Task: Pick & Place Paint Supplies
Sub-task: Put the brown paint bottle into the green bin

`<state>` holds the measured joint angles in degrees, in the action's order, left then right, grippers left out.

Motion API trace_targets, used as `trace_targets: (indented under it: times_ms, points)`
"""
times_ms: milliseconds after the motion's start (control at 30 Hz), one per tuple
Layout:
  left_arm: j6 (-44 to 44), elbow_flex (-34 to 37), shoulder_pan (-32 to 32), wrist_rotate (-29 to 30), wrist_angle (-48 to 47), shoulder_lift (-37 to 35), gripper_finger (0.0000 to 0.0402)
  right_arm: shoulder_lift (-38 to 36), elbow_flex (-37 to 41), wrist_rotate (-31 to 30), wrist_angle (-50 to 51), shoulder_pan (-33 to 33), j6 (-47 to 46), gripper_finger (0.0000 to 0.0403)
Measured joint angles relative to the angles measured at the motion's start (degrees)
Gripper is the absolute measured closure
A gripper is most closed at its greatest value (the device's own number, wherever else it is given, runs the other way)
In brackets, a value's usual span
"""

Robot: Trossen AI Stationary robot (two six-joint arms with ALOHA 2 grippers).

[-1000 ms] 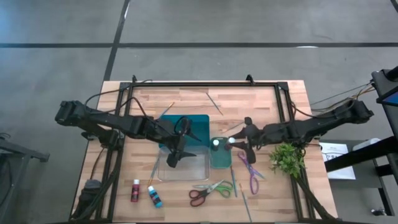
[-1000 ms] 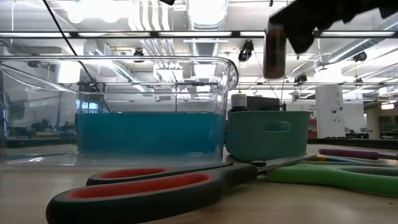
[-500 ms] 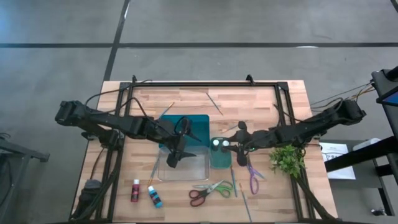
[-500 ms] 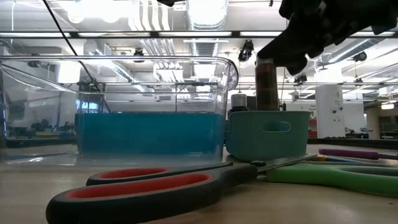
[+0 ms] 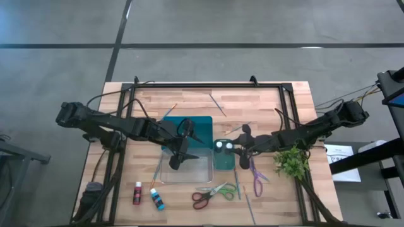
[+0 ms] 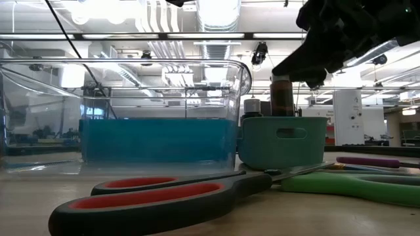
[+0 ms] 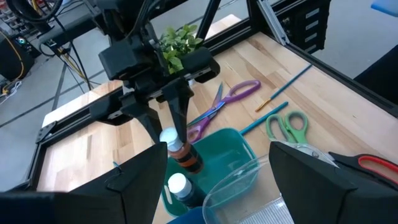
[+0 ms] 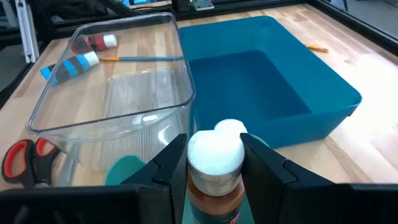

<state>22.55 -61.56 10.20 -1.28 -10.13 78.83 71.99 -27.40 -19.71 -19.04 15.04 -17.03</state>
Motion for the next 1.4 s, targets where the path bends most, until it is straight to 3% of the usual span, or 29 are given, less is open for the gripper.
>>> trace_targets:
  times_ms: [600,1400]
  points:
    - [-0.02,0.02,0.0,0.0,0.01,0.0,0.0113,5.59,2.33,-1.35,-7.06,-0.04,-0.57,0.0292]
    - [-0.04,0.04,0.0,0.0,0.04,0.0,0.0113,5.81,7.6,-3.45,-14.63,-0.71,-2.13,0.0292]
